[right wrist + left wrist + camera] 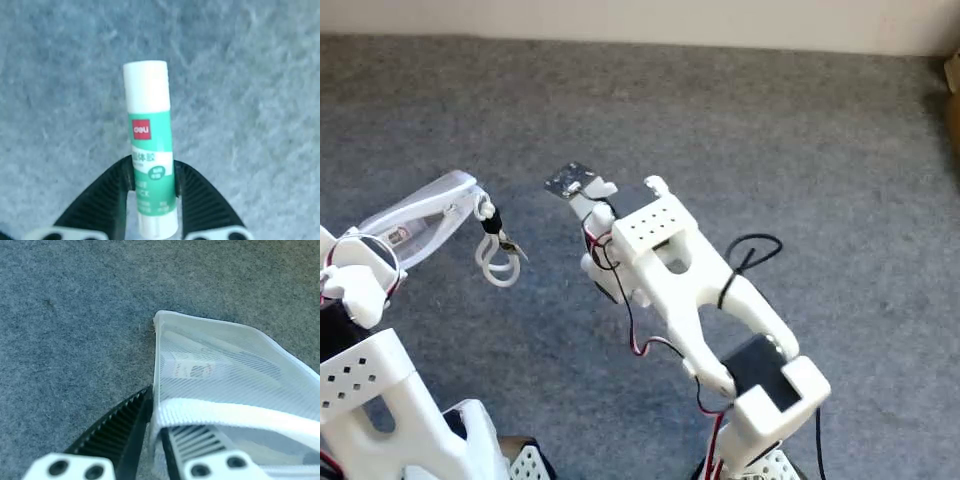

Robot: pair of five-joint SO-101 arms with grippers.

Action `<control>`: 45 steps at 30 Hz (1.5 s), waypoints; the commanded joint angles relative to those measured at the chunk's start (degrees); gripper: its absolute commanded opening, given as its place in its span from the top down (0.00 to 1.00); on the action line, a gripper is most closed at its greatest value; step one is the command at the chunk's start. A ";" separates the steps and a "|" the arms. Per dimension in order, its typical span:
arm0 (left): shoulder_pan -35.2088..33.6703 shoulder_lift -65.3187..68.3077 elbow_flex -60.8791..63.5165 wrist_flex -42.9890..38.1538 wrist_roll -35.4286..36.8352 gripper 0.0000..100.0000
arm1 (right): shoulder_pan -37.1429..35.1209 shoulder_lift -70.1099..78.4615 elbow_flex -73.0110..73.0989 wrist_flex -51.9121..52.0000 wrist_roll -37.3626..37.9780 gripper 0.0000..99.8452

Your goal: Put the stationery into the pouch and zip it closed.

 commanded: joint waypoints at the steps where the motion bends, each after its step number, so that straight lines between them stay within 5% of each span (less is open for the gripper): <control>1: 1.10 -1.45 -1.45 -1.32 0.44 0.99 | 0.57 -6.55 5.85 0.22 0.70 1.00; 7: 1.10 -1.45 -1.45 -1.32 0.44 0.99 | 0.66 -13.85 20.09 -12.70 0.44 0.98; 15: 1.10 -1.45 -1.45 -1.32 0.44 0.99 | -2.77 -16.92 26.86 -14.90 0.35 0.75; 30: 1.10 -1.45 -1.45 -1.32 0.44 0.99 | -6.37 -15.78 25.89 -27.82 0.35 0.76; 38: 1.10 -1.45 -1.45 -1.32 0.44 0.99 | -7.16 -1.36 24.57 -28.62 0.35 0.82; 45: 1.10 -1.45 -1.36 -1.32 0.44 0.99 | -7.25 -2.24 23.25 -28.26 0.35 0.97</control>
